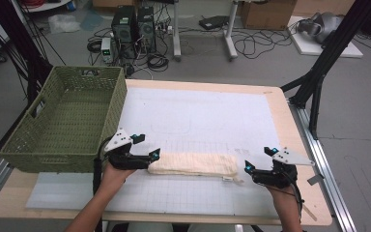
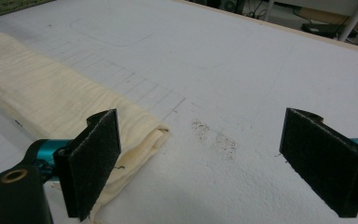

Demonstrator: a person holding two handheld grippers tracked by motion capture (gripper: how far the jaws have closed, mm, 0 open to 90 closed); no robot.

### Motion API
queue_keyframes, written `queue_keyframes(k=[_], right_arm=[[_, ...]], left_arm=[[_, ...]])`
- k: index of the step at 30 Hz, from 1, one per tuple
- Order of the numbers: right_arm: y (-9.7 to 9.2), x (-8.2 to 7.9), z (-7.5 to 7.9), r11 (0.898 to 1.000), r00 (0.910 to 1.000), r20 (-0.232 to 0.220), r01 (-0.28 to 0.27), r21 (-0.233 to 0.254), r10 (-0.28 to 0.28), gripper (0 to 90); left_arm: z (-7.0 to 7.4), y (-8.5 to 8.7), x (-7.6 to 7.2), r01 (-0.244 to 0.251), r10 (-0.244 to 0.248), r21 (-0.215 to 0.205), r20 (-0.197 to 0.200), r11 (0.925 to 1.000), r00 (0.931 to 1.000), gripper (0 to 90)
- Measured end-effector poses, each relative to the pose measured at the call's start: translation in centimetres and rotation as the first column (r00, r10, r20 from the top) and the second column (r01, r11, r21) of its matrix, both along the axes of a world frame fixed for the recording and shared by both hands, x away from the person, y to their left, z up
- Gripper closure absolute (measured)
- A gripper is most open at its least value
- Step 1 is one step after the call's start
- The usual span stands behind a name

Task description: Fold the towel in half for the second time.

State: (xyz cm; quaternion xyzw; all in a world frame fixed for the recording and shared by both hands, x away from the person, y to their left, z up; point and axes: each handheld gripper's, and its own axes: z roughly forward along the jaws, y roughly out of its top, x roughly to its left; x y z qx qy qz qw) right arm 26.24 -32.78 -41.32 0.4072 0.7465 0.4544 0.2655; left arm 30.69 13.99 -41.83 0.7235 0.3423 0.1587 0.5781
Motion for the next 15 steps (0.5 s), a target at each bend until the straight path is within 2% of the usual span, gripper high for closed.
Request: queue_keyframes(k=[7, 15], right_arm=[[-0.35, 0.14, 0.36, 1.000, 0.9998, 0.001, 0.018, 0.004, -0.018, 11.4], [-0.26, 0.26, 0.45, 1.000, 0.9996, 0.009, 0.026, -0.001, -0.026, 11.4]], left_arm=[[0.07, 0.34, -0.02, -0.005, 0.005, 0.005, 0.001, 1.0000, 1.0000, 16.6], [0.13, 0.78, -0.05, -0.020, 0.020, -0.006, 0.002, 0.9998, 0.9998, 16.9]])
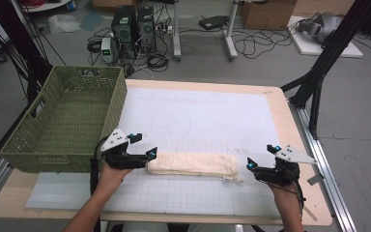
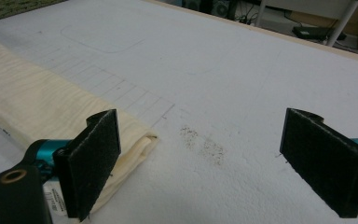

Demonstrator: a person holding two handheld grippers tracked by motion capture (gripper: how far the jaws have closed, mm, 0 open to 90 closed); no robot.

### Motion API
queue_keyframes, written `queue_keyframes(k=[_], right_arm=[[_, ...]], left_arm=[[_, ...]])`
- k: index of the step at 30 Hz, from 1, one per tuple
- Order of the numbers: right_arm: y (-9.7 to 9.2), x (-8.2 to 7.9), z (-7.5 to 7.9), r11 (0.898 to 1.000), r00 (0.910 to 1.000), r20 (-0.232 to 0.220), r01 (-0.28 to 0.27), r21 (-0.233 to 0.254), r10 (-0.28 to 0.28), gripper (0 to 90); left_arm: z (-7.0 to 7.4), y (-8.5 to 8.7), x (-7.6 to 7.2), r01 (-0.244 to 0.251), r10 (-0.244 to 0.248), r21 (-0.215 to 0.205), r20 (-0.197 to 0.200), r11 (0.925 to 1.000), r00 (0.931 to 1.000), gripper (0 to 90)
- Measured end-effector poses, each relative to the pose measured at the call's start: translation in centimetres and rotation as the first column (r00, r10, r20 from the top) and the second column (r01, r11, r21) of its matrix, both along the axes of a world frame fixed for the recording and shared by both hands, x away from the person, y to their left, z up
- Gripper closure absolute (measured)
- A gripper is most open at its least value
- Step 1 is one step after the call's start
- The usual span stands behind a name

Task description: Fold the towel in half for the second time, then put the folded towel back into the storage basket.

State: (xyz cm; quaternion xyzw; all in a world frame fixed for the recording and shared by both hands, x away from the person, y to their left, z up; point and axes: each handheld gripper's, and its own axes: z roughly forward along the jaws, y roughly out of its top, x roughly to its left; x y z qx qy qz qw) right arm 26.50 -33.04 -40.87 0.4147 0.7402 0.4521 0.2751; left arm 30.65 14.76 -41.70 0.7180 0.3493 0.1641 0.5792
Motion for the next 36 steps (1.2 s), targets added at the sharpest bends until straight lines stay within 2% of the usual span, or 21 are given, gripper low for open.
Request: queue_keyframes(k=[16, 28, 32, 36], right_arm=[[-0.1, 0.0, -0.1, 1.000, 0.9999, 0.010, 0.012, -0.001, -0.012, 11.4], [0.5, 0.3, -0.1, 1.000, 0.9999, 0.006, -0.009, -0.011, 0.009, 11.5], [1.0, 0.3, -0.2, 0.999, 0.9997, -0.001, -0.024, -0.023, 0.024, 11.4], [1.2, 0.4, -0.3, 0.999, 0.9993, -0.004, -0.036, -0.026, 0.036, 11.5]], left_arm=[[-0.2, 0.1, 0.1, -0.006, 0.006, 0.005, -0.019, 1.0000, 0.9998, 17.1], [-0.7, -0.1, -0.1, -0.034, 0.038, 0.042, -0.101, 0.9985, 0.9941, 16.8], [-1.0, -0.1, -0.3, -0.030, 0.041, 0.076, -0.152, 0.9967, 0.9875, 20.0], [-1.5, -0.2, -0.3, -0.023, 0.044, 0.110, -0.186, 0.9937, 0.9816, 25.9]])
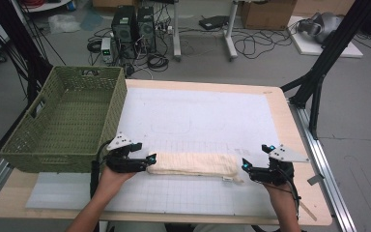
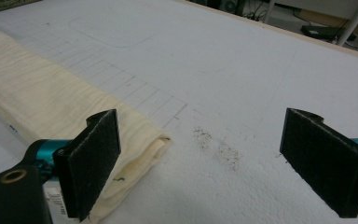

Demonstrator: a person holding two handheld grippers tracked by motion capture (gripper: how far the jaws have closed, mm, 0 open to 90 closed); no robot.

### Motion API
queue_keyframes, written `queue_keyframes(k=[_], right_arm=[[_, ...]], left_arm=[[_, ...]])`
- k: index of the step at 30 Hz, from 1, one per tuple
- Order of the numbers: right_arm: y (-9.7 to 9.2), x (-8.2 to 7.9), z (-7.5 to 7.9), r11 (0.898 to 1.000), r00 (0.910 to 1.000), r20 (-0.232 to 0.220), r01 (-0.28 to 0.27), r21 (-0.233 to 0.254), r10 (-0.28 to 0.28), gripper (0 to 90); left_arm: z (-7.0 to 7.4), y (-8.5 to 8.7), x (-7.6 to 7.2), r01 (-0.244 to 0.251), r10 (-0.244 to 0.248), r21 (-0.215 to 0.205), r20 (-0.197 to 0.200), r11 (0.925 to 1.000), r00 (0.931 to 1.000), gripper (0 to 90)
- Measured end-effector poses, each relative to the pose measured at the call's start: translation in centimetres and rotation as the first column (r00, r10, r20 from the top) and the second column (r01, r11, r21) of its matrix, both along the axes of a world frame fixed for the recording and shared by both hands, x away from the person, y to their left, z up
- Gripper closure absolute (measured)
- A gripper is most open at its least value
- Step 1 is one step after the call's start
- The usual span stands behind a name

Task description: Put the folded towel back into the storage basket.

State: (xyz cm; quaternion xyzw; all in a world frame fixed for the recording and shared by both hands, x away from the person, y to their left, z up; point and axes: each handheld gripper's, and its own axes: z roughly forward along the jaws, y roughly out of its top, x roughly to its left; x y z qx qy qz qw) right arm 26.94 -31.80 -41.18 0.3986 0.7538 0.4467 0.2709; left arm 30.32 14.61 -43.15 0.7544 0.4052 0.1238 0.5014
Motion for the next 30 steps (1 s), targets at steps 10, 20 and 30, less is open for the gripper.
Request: queue_keyframes(k=[10, 20, 30], right_arm=[[0.1, 0.1, -0.2, 1.000, 0.9999, -0.014, -0.004, 0.004, 0.004, 11.4], [0.4, 0.1, -0.4, 1.000, 0.9995, -0.026, -0.017, 0.004, 0.017, 11.5], [0.5, 0.2, -0.5, 1.000, 0.9992, -0.031, -0.023, 0.000, 0.023, 11.5]], left_arm=[[-1.0, -0.3, -0.1, 0.019, -0.013, 0.077, -0.071, 0.9969, 0.9974, 36.3], [-1.5, -1.6, -0.5, 0.067, -0.052, 0.199, -0.079, 0.9777, 0.9955, 41.2], [-1.5, -2.7, -1.4, 0.090, -0.078, 0.263, -0.056, 0.9607, 0.9954, 35.2]])
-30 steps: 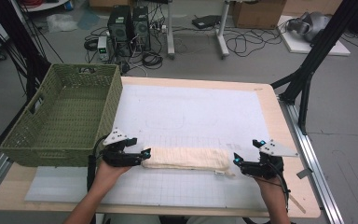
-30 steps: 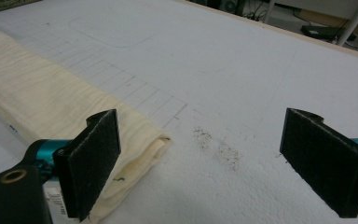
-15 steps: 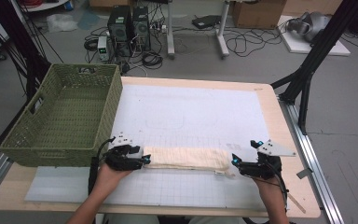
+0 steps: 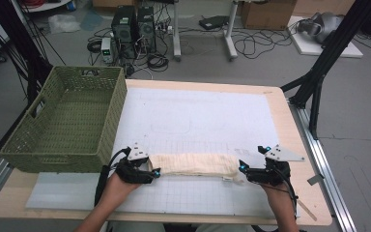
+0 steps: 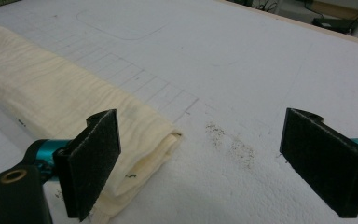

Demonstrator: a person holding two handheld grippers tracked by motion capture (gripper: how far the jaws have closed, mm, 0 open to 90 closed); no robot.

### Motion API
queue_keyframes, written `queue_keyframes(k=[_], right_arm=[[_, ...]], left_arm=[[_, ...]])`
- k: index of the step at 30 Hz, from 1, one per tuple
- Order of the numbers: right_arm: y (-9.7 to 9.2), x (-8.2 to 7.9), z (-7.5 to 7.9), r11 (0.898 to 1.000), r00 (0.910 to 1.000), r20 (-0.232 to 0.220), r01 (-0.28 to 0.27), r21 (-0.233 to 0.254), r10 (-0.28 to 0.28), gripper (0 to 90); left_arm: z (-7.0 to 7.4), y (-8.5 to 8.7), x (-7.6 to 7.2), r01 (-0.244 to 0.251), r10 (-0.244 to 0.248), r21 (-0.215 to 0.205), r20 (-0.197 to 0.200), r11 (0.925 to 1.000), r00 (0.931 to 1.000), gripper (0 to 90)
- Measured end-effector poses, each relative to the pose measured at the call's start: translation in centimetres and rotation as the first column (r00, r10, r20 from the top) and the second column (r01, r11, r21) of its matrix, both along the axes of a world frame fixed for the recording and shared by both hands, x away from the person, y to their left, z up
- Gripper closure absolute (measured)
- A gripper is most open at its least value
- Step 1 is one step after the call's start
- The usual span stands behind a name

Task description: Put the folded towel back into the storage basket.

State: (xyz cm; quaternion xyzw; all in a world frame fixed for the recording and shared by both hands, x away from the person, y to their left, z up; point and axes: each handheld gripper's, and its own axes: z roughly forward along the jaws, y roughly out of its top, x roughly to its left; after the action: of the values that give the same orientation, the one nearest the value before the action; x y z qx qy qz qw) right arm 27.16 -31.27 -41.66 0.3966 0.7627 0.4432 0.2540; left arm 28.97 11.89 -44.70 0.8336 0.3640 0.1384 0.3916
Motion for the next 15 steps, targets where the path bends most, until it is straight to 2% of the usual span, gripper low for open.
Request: queue_keyframes(k=[4, 6, 10, 12, 15], right_arm=[[0.05, 0.00, -0.02, 1.000, 1.0000, -0.004, -0.001, 0.000, 0.001, 11.5], [0.07, 0.00, -0.03, 1.000, 1.0000, -0.004, 0.000, -0.002, 0.000, 11.5], [0.07, 0.00, -0.06, 1.000, 1.0000, -0.005, -0.001, 0.000, 0.001, 11.5], [0.06, 0.00, -0.09, 1.000, 1.0000, -0.007, -0.002, 0.001, 0.002, 11.5], [0.12, 0.01, -0.13, 1.000, 0.9999, -0.011, -0.005, 0.001, 0.005, 11.5]], left_arm=[[0.03, 0.06, -0.01, 0.004, -0.004, -0.006, -0.001, 1.0000, 1.0000, 39.3], [0.11, -0.02, -0.11, 0.023, -0.023, -0.010, -0.002, 0.9997, 0.9997, 45.8], [0.16, -0.27, -0.32, 0.061, -0.061, -0.031, -0.010, 0.9977, 0.9981, 65.5], [0.16, -0.29, -0.34, 0.060, -0.061, -0.043, -0.014, 0.9973, 0.9981, 70.6], [0.36, -0.07, -0.23, 0.039, -0.039, -0.073, 0.005, 0.9966, 0.9992, 76.3]])
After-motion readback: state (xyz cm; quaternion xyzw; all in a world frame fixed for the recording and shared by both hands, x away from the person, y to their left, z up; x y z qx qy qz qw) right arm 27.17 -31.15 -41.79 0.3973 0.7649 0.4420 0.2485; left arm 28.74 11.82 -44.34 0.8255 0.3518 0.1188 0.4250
